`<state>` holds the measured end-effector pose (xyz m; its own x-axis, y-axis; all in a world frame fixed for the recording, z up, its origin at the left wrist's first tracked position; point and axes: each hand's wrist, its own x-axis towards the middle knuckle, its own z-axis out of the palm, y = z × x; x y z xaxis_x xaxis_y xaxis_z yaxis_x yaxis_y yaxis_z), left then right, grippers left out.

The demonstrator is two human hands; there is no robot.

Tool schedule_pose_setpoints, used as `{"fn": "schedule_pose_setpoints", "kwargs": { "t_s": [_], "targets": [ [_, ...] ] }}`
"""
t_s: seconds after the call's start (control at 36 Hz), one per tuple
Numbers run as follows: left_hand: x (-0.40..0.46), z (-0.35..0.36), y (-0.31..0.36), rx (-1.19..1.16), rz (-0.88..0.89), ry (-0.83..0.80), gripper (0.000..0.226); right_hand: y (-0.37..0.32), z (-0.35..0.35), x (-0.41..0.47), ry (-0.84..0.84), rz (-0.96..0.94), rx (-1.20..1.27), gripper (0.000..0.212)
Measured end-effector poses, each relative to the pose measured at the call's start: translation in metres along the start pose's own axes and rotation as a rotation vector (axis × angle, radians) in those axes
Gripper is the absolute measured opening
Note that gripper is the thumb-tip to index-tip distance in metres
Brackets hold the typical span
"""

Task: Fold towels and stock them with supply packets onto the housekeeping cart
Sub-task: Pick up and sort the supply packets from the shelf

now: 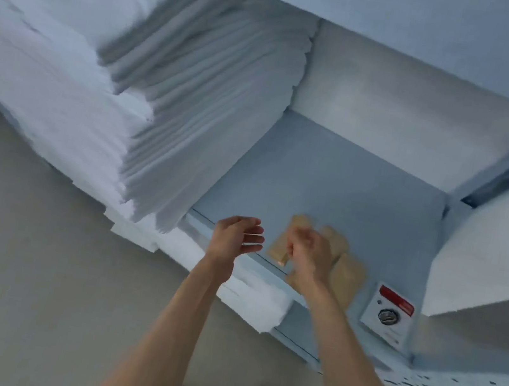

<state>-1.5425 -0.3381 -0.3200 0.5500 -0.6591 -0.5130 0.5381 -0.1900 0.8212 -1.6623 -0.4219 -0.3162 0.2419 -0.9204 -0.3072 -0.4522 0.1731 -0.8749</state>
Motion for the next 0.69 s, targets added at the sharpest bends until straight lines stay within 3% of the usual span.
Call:
{"fn": "schedule_pose_setpoints", "kwargs": {
  "t_s": [0.11, 0.22, 0.31, 0.53, 0.69],
  "targets": [
    [0.028, 0.005, -0.004, 0.068, -0.066, -0.079, 0.016, 0.030, -0.006, 0.002, 0.130, 0.186, 0.012, 0.021],
    [0.047, 0.027, -0.013, 0.178, -0.148, -0.152, 0.007, 0.049, -0.011, 0.009, 0.155, 0.314, -0.113, 0.031],
    [0.063, 0.039, -0.023, 0.286, -0.175, -0.129, 0.010, 0.054, -0.008, 0.022, 0.178, 0.374, -0.151, 0.020],
    [0.112, 0.059, -0.061, 0.841, -0.009, -0.030, 0.037, 0.083, 0.008, 0.060, 0.161, 0.382, -0.367, 0.021],
    [0.125, 0.060, -0.088, 1.011, -0.028, -0.024, 0.051, 0.108, 0.019, 0.066, 0.152, 0.340, -0.743, 0.032]
  ]
}}
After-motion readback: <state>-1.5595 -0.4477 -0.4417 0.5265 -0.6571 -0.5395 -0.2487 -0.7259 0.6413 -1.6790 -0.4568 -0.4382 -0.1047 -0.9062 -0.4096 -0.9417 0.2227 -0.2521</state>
